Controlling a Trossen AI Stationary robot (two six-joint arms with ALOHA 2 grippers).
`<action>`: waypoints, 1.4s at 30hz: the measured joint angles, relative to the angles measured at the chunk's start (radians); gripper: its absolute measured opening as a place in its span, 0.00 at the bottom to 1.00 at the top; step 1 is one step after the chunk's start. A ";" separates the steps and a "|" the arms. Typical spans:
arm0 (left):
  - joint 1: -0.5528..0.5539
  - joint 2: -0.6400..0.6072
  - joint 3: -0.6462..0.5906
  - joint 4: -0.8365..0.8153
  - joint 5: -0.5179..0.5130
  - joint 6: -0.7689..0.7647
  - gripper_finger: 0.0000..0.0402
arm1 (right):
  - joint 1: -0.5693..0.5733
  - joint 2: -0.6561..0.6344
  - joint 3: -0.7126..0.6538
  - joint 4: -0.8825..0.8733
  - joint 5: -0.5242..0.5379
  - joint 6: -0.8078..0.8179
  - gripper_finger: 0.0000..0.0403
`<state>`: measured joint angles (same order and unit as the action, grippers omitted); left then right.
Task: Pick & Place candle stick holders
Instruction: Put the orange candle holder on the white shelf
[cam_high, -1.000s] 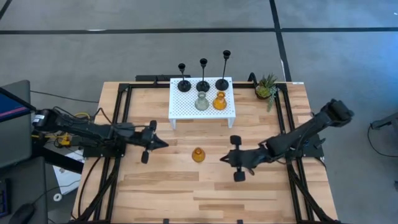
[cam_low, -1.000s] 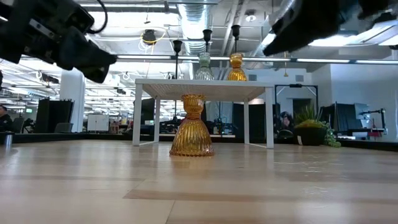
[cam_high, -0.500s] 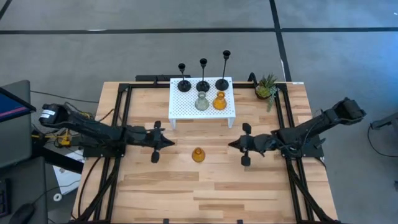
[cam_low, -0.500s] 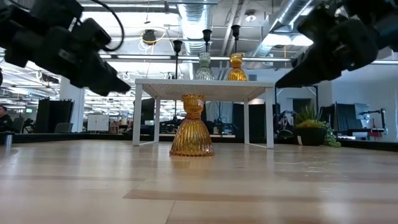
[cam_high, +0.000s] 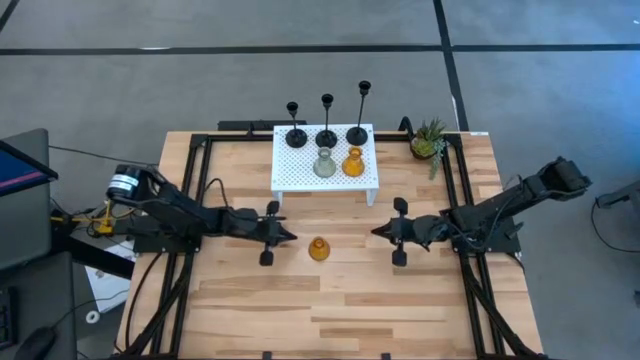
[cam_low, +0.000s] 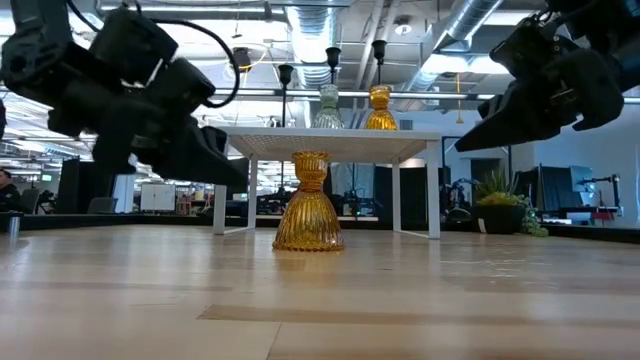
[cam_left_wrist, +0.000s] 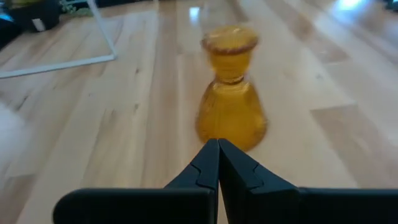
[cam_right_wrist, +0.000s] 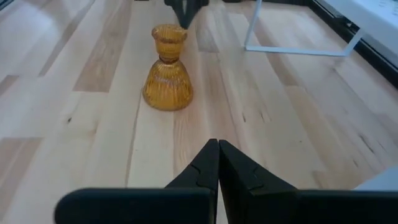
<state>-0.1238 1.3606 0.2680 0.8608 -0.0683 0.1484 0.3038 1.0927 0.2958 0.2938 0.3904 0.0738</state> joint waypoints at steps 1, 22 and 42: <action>0.011 0.009 0.002 0.003 -0.001 0.005 0.01 | 0.000 0.000 0.000 -0.001 0.000 -0.002 0.00; 0.191 0.023 0.008 0.066 0.238 -0.075 0.01 | -0.264 0.000 0.000 -0.008 -0.184 -0.024 0.00; -0.067 0.023 0.008 0.065 -0.119 -0.213 0.01 | -0.285 0.000 0.000 -0.009 -0.262 -0.003 0.00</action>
<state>-0.1903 1.3834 0.2764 0.9254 -0.1872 -0.0651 0.0193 1.0927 0.2958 0.2852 0.1280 0.0704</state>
